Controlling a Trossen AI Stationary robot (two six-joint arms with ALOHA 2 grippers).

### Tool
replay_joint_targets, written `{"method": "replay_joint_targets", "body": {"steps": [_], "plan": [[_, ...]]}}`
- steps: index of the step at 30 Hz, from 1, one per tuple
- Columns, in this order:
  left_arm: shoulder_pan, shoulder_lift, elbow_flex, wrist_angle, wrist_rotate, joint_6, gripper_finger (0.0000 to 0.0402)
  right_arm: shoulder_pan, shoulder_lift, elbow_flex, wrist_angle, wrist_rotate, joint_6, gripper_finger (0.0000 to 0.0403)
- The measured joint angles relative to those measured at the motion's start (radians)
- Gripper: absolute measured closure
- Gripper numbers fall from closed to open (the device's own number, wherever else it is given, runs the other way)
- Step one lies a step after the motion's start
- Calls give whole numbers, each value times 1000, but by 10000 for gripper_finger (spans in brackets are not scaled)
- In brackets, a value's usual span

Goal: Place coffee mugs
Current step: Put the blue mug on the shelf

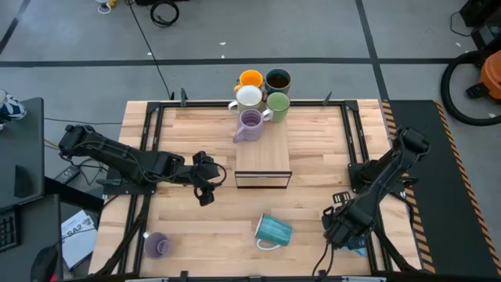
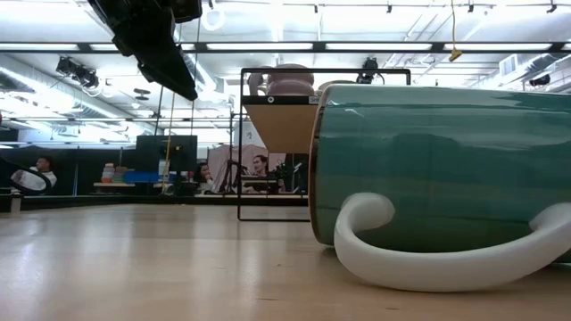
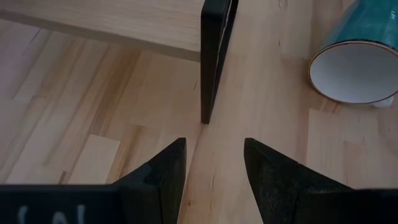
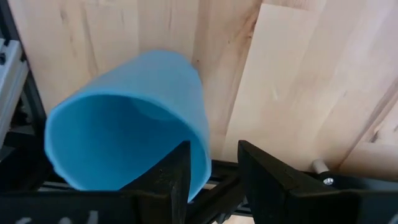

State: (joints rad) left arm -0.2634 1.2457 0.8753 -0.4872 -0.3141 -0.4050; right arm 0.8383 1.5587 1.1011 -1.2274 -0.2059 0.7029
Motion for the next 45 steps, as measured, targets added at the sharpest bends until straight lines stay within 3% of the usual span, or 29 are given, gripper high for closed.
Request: {"method": "replay_joint_targets", "body": {"steps": [13, 27, 37, 45], "plan": [[0, 0, 0, 5, 0, 0, 232, -1, 26, 0, 2, 53, 28, 278], [0, 0, 0, 4, 0, 0, 232, -6, 26, 2, 45, 43, 64, 388], [0, 0, 0, 5, -11, 0, 232, -85, 15, 0, 37, 106, 111, 378], [0, 0, 0, 5, -11, 0, 232, -206, -91, -1, 8, 224, 82, 382]]}}
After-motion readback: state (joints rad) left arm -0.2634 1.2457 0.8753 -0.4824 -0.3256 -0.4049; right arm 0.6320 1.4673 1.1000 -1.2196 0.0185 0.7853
